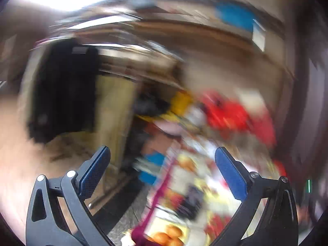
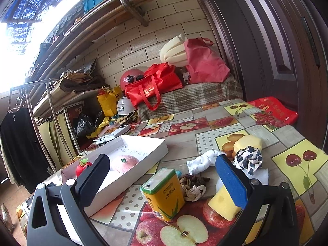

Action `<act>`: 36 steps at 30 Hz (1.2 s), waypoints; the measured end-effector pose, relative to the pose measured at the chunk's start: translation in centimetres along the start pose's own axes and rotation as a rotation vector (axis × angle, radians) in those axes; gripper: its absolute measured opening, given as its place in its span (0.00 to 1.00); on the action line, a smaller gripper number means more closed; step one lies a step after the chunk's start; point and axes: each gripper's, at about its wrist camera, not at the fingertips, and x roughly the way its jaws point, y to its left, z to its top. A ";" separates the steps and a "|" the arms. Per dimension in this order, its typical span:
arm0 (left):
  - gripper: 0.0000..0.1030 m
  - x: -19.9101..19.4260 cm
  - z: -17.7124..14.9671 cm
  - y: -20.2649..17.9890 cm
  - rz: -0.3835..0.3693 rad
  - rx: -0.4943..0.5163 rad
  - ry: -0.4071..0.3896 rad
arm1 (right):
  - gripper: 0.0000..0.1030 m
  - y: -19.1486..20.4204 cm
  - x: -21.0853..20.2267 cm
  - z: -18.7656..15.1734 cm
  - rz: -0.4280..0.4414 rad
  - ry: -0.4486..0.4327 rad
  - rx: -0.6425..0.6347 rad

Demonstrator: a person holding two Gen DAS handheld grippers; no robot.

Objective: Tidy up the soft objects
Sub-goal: 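Withdraw both open tools from the box back toward the pile, then swing both open tools over the loose items beside the box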

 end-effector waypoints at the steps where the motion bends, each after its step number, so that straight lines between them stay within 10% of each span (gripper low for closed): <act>1: 1.00 -1.6 1.1 3.3 0.098 -0.064 -0.069 | 1.00 0.0 0.0 0.0 0.001 -0.001 0.001; 6: 1.00 -6.9 3.6 17.0 0.690 -0.017 -0.217 | 1.00 0.2 -0.1 0.0 0.012 -0.016 -0.006; 12: 1.00 -10.7 0.6 26.6 0.935 -0.151 -0.103 | 1.00 0.0 0.0 -0.1 0.000 -0.009 0.009; 19: 1.00 -4.9 -4.2 20.8 0.542 -0.187 -0.113 | 1.00 0.5 -0.1 0.0 -0.020 -0.008 -0.014; 27: 1.00 7.9 -7.8 -1.9 -0.138 -0.011 -0.056 | 1.00 1.4 -1.0 0.1 -0.026 -0.057 -0.071; 36: 1.00 18.5 -18.5 -27.9 -0.740 0.082 0.369 | 1.00 1.5 -0.6 0.1 -0.025 -0.050 -0.077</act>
